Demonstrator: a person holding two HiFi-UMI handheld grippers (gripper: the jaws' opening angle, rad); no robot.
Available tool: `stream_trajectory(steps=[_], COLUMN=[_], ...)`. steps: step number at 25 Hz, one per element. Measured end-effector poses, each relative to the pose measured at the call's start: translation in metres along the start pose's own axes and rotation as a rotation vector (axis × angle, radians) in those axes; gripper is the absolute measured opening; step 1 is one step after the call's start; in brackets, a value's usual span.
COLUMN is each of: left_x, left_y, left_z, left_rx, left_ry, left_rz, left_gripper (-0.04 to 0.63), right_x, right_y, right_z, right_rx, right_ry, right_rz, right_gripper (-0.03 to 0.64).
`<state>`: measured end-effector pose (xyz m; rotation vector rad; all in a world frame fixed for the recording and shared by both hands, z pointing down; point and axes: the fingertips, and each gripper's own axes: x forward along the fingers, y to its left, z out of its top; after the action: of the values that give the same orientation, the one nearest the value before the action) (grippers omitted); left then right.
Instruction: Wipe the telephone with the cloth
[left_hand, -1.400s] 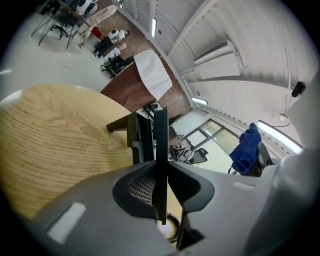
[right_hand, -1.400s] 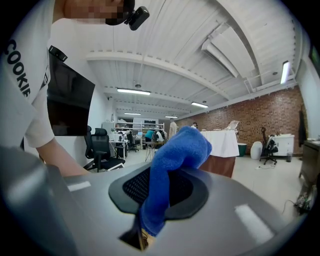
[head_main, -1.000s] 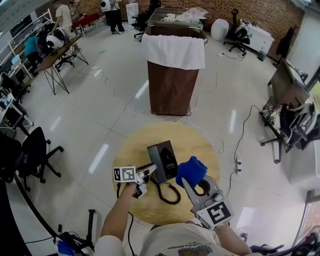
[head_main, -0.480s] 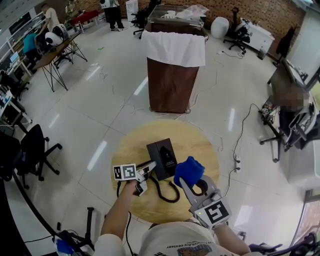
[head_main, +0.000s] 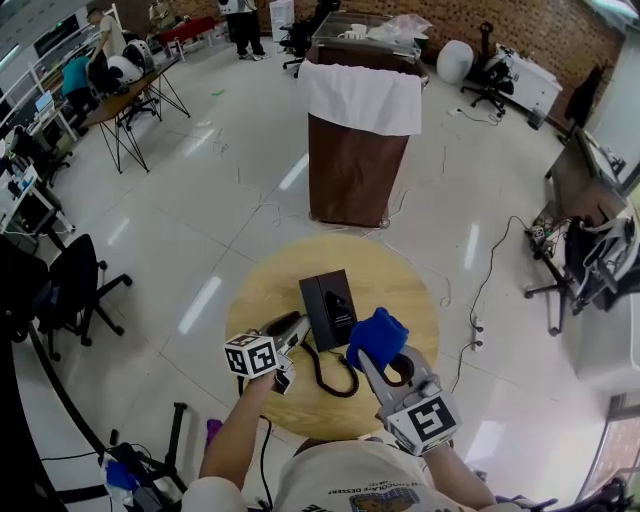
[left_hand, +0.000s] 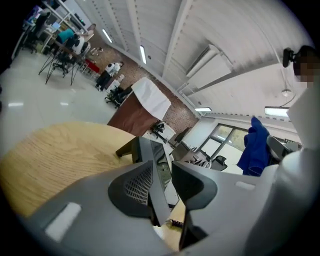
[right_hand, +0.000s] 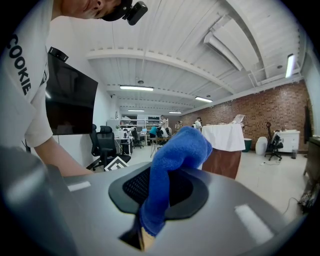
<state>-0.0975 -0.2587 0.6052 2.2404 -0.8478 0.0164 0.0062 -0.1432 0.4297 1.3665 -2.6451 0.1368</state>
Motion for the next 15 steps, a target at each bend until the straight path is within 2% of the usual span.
stream_trajectory(steps=[3, 10, 15], left_x=[-0.016, -0.054, -0.077], left_y=[-0.029, -0.092, -0.147], left_z=[0.007, 0.026, 0.03], left_rx=[0.076, 0.179, 0.261], left_ry=[-0.036, -0.169, -0.209], left_rz=[0.001, 0.017, 0.003], left_gripper=[0.11, 0.106, 0.102], right_x=[-0.003, -0.015, -0.029], right_y=[0.005, 0.018, 0.021], right_z=[0.004, 0.009, 0.014], right_rx=[-0.006, -0.042, -0.057], right_ry=[-0.01, -0.027, -0.024], right_rz=[0.022, 0.065, 0.08], right_gripper=[0.06, 0.06, 0.06])
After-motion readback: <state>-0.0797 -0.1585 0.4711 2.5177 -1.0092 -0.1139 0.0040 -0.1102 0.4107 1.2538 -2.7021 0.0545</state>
